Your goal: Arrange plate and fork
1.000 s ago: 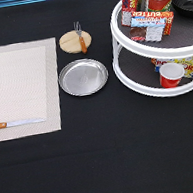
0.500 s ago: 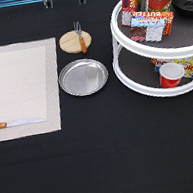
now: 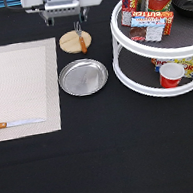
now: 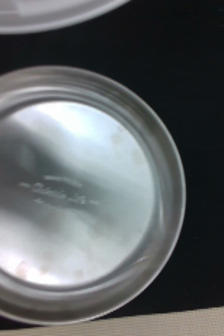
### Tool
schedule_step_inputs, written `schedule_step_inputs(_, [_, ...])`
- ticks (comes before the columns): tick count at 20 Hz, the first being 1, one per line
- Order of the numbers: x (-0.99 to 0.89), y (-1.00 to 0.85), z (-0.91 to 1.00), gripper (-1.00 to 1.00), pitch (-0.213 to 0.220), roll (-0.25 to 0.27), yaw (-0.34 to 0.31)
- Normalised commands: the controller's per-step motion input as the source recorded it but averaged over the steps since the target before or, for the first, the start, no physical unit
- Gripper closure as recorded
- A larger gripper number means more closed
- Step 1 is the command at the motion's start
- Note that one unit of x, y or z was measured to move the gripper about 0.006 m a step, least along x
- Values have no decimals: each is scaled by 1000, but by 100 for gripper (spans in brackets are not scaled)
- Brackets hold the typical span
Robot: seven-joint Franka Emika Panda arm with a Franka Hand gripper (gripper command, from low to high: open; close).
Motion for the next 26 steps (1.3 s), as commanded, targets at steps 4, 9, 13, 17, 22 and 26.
schedule_step_inputs(4, [687,-76,-251,-100,28,58,0])
schedule_step_inputs(9, [582,-136,-309,-100,22,79,0])
schedule_step_inputs(13, [442,-112,-354,-100,4,98,19])
schedule_step_inputs(17, [400,-256,-359,-100,0,129,49])
schedule_step_inputs(22, [313,-273,-389,-100,7,141,51])
schedule_step_inputs(26, [354,-109,-244,-100,53,100,32])
